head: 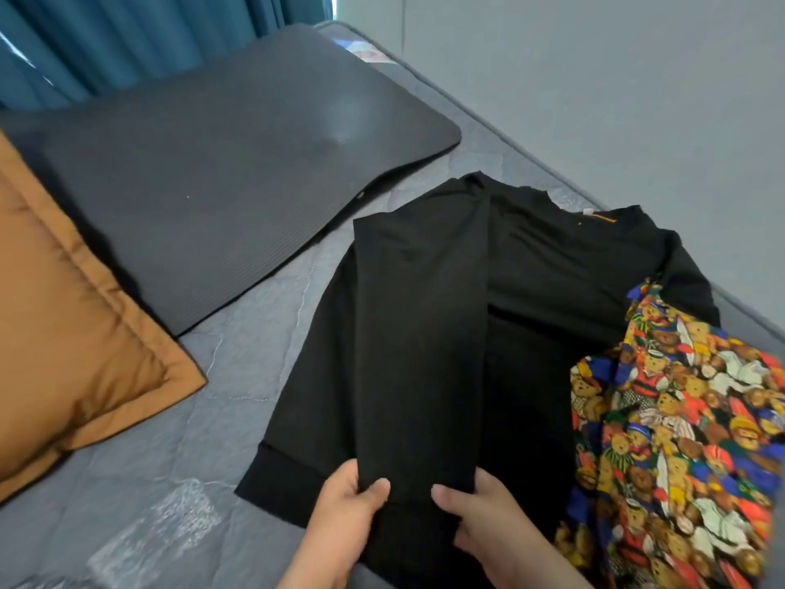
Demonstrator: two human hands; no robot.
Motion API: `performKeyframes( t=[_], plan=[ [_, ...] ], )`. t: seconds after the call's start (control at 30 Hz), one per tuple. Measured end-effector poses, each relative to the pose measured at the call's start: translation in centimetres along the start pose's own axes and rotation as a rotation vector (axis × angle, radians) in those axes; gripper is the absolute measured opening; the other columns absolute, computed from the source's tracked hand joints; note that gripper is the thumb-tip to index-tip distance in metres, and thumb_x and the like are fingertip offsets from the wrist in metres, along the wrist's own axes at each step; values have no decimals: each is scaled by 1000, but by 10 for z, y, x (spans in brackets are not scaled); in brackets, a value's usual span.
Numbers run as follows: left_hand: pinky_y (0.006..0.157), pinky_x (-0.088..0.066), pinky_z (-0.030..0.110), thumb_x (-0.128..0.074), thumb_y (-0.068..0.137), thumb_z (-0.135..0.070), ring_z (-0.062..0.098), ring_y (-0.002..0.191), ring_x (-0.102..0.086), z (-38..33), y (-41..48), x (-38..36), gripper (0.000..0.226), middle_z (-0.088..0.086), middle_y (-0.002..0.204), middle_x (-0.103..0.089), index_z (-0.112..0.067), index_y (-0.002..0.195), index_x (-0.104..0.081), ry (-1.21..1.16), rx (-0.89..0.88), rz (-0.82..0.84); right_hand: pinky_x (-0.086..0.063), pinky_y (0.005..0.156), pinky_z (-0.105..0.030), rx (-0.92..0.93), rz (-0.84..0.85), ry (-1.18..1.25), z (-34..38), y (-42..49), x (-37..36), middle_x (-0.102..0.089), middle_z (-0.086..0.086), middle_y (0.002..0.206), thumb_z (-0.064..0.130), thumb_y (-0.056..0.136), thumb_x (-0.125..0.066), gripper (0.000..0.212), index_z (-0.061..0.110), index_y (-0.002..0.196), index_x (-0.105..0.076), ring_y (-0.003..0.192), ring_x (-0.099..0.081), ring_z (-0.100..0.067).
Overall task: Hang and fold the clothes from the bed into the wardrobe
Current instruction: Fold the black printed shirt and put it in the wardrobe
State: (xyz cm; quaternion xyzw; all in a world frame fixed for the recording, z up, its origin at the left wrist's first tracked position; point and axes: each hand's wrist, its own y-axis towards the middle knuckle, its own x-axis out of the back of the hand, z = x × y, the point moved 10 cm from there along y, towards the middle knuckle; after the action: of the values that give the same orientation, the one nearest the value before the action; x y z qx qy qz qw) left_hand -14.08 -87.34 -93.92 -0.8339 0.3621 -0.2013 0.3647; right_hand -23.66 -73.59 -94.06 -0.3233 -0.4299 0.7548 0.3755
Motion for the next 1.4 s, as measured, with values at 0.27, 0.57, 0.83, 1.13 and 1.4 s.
performKeyframes(
  t=[0.27,0.57,0.83,1.13,1.4],
  plan=[
    [74,-44,29,-67,87,-23,22,90,-61,-49,-3,140,8,-3,89,-64,-27,91,-61,643,-282,-531,-59,56,-36,41,-33,-2,-40,29,-113,-72,-9,84,13,92,-61,6,12,98,-63,71,-72,-32],
    [62,-47,20,-81,72,-10,6,75,-64,-48,-1,105,33,-5,78,-70,-28,91,-61,447,-231,-252,-47,76,-20,456,-357,-555,39,-5,-74,-60,12,92,46,83,-65,24,26,95,-58,85,-60,-8],
    [42,-47,24,-45,97,-15,27,55,-62,-47,16,54,28,29,80,-65,5,102,-64,-85,106,233,-55,84,-40,232,89,-42,4,26,-106,-74,-18,94,17,76,-74,13,12,89,-77,86,-70,-25],
    [91,-48,33,-75,73,-51,23,109,-60,-215,122,15,62,-1,124,-60,-18,120,-53,435,-311,-185,-56,78,-24,383,-3,-462,1,26,-101,-73,3,85,31,70,-61,28,19,95,-70,79,-68,-5],
    [68,-46,34,-54,76,-4,25,79,-57,-238,110,-55,11,5,82,-59,-13,81,-52,356,-436,-354,-52,88,-21,348,-62,-414,9,-3,-18,-71,6,93,40,65,-61,29,28,91,-68,91,-67,-5]
  ],
)
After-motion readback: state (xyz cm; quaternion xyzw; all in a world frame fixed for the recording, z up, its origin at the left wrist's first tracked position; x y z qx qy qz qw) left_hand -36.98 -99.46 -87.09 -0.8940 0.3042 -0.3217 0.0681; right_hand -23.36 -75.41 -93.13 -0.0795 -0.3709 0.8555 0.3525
